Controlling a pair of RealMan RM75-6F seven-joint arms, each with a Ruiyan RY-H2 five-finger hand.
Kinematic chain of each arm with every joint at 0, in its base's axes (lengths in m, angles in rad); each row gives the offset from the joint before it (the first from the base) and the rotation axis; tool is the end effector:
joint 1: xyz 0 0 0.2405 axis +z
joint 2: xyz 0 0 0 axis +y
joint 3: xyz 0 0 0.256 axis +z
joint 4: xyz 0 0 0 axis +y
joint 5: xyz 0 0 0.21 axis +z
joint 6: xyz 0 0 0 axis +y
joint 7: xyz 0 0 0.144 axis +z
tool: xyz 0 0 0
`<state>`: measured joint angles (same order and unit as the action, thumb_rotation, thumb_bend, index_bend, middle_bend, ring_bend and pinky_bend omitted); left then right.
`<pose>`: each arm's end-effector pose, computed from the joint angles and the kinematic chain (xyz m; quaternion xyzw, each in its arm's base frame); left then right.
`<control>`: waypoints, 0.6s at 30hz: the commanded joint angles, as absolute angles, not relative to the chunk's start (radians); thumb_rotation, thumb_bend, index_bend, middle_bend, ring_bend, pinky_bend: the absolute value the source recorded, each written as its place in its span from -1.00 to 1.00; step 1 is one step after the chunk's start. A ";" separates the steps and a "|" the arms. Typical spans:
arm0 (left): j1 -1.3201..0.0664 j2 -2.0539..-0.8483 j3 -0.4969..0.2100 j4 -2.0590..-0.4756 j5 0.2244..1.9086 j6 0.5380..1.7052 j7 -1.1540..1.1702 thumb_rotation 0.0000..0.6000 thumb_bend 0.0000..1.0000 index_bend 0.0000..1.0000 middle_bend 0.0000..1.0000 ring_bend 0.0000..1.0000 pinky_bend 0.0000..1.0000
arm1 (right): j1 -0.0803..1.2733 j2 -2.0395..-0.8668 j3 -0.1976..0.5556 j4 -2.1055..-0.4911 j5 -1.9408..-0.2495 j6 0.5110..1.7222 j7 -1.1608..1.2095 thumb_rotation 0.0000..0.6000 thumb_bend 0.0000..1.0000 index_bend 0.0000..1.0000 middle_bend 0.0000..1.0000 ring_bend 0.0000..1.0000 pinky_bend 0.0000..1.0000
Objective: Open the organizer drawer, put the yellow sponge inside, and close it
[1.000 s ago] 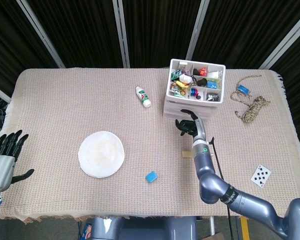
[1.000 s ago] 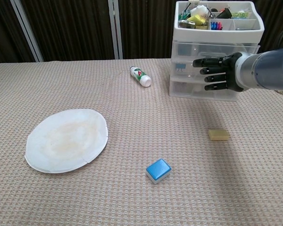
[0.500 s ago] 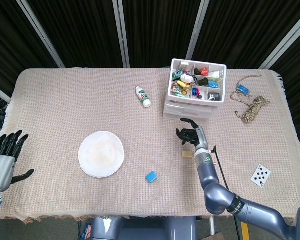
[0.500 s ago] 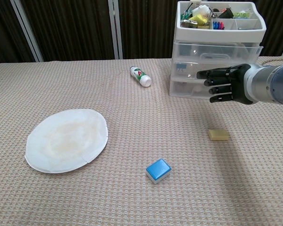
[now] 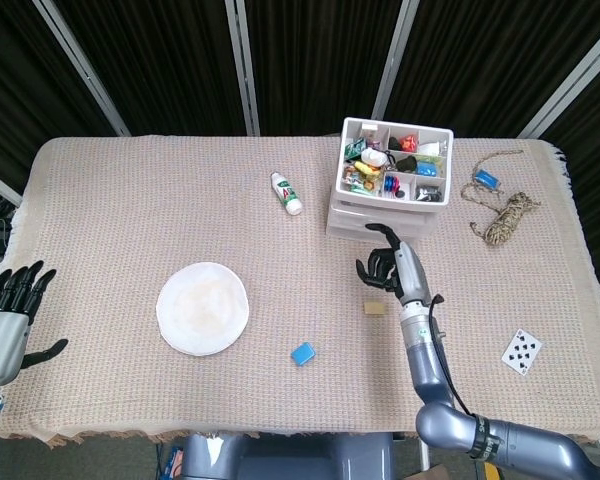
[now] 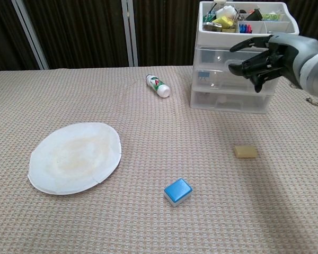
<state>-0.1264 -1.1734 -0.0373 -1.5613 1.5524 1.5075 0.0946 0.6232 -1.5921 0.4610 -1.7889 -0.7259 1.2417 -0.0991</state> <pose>-0.3014 0.1913 0.1445 -0.6305 -0.3327 -0.3869 0.5849 -0.1220 -0.3367 0.0303 0.4021 -0.6442 0.5331 0.3729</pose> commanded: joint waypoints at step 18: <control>-0.128 -1.171 -0.038 -1.563 1.545 1.499 0.091 1.00 -0.77 -0.88 -1.00 -1.00 -1.00 | 0.720 -1.538 0.461 -1.683 -0.661 1.326 -0.488 1.00 -0.35 -0.53 0.50 0.46 0.36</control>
<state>-0.1284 -1.1714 -0.0385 -1.5630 1.5453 1.4991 0.0904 0.7151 -1.5362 0.4582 -1.6907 -0.6674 1.3307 -0.4813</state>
